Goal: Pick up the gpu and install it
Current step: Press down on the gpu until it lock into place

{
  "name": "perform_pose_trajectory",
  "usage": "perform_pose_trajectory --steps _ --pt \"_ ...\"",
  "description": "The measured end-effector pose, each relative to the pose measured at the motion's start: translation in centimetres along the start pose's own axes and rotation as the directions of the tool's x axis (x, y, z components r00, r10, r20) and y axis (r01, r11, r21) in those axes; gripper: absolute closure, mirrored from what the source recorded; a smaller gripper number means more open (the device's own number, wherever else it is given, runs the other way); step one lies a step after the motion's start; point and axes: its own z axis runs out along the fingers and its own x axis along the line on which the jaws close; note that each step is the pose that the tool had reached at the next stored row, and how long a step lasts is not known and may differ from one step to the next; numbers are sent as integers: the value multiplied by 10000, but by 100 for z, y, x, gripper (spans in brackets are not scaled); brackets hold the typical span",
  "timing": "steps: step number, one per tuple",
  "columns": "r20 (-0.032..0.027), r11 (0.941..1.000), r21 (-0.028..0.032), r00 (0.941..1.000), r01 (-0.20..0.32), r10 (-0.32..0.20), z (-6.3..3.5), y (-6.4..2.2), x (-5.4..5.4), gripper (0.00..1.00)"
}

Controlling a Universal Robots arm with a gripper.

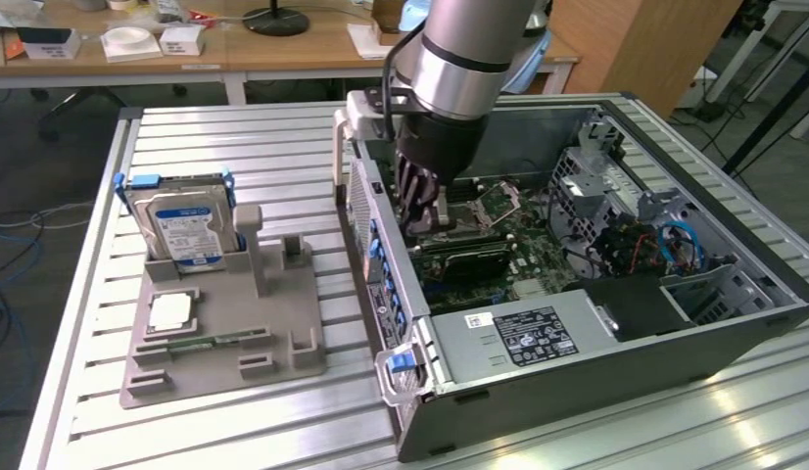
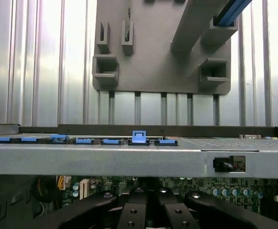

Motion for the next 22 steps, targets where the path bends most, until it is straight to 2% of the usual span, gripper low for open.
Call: perform_pose_trajectory --steps 8,15,22 --pt "-11 10000 1 10000 -3 3 -62 13 1 89" --pt "-153 10000 3 9999 -20 20 -59 32 34 89" --pt "-166 10000 3 9999 -20 20 -58 38 36 89"
